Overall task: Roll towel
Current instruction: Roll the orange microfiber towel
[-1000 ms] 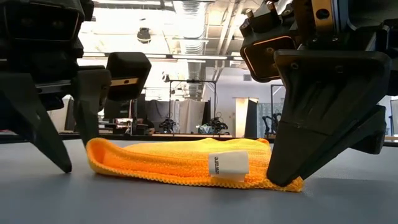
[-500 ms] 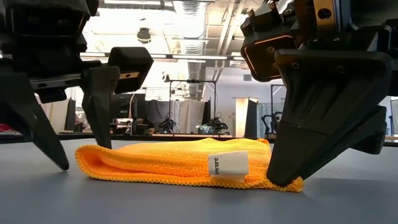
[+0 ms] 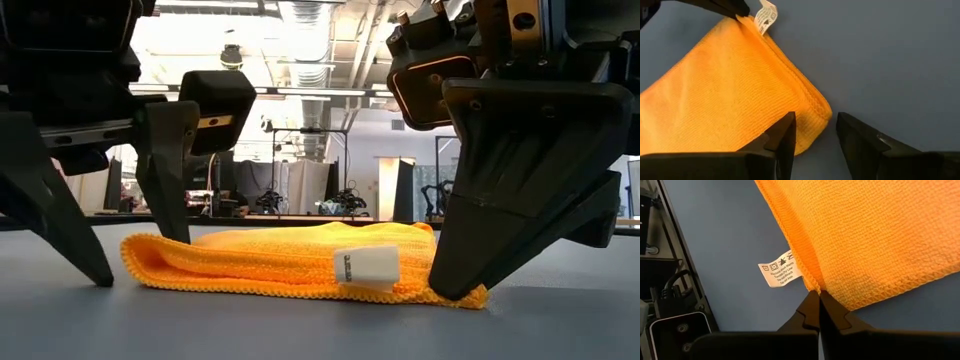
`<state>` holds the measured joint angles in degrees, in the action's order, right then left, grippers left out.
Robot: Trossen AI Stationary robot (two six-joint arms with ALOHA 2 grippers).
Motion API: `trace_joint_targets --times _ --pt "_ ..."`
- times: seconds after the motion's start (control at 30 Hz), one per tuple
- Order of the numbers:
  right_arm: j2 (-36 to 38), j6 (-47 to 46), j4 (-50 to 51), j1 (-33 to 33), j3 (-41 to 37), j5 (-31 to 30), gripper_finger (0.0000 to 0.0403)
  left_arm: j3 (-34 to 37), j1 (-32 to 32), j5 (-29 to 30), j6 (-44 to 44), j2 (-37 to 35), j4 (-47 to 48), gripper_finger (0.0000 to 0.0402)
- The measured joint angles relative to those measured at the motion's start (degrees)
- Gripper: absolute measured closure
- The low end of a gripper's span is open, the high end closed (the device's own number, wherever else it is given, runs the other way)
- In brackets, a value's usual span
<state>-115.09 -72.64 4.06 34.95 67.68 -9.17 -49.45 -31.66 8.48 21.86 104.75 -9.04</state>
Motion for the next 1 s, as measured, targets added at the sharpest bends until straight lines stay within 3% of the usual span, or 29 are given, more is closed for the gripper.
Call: trace_joint_targets --times 0.17,0.4,0.53,0.67,0.87,1.0 --pt "0.00 -0.69 -0.05 0.21 0.00 -0.13 0.0385 -0.01 -0.02 0.43 -0.54 0.09 -0.21 0.0280" --pt "0.00 -0.85 -0.03 0.21 0.00 -0.20 0.0385 0.00 0.06 -0.42 -2.76 0.26 -0.12 0.0389" --pt "0.00 -0.88 0.06 0.21 0.02 -0.20 0.0385 0.00 0.75 -1.58 -6.78 0.28 -0.13 0.0399" --pt "0.00 -1.95 0.11 0.21 0.02 -0.17 0.0385 0.02 3.31 -9.49 -12.89 0.28 -0.10 0.0401" --pt "0.00 -3.78 0.11 0.65 0.02 -0.20 0.0385 0.09 7.93 -27.71 -21.58 0.37 -1.48 0.0401" --pt "-0.09 -4.37 -0.18 1.34 0.07 -0.69 0.0385 1.44 9.77 -34.16 -26.73 0.37 -4.22 0.0401"
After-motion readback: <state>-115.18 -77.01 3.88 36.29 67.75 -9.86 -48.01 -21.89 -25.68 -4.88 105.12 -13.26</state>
